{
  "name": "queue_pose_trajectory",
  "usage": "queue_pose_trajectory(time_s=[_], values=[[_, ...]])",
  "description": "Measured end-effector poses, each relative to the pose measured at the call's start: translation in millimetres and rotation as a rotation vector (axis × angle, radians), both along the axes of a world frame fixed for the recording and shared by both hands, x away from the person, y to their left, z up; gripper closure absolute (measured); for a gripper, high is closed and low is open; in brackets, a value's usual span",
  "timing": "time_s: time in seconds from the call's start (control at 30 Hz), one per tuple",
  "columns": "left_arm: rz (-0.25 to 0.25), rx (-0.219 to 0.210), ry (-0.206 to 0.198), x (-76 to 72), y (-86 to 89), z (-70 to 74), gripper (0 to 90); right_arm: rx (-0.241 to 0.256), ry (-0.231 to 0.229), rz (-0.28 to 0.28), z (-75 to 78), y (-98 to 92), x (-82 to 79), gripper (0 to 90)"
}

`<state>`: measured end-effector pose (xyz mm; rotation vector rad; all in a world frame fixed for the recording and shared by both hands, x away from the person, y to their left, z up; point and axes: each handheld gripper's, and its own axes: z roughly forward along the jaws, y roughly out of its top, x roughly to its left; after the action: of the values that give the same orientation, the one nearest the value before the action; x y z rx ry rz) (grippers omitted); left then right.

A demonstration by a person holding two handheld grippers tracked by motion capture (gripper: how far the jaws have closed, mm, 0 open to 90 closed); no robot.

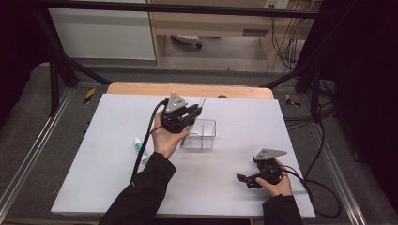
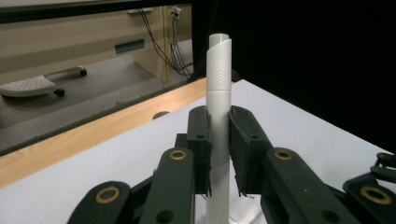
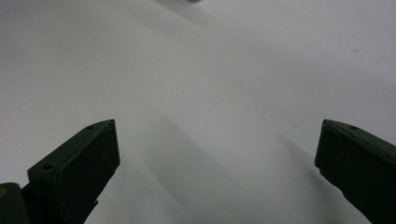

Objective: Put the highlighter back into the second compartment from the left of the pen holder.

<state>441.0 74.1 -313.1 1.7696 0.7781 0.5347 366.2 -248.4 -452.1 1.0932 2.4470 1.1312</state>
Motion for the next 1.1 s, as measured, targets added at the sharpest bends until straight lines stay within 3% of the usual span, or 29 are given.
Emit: queue_pose_trajectory(time_s=[0.27, 0.57, 1.1], values=[[-0.013, -0.021, 0.0, 12.5, -11.1, -1.8, 77.9, 0.002, 0.004, -0.001, -0.1, 0.3, -0.3, 0.5], [-0.016, -0.011, 0.001, 23.9, -24.3, -7.7, 77.9, 0.005, 0.005, -0.002, 0.2, 0.3, -0.6, 0.5], [-0.024, 0.021, 0.047, 32.9, -20.9, -31.4, 77.9, 0.005, 0.002, 0.0, -0.3, 0.4, -0.5, 0.5]])
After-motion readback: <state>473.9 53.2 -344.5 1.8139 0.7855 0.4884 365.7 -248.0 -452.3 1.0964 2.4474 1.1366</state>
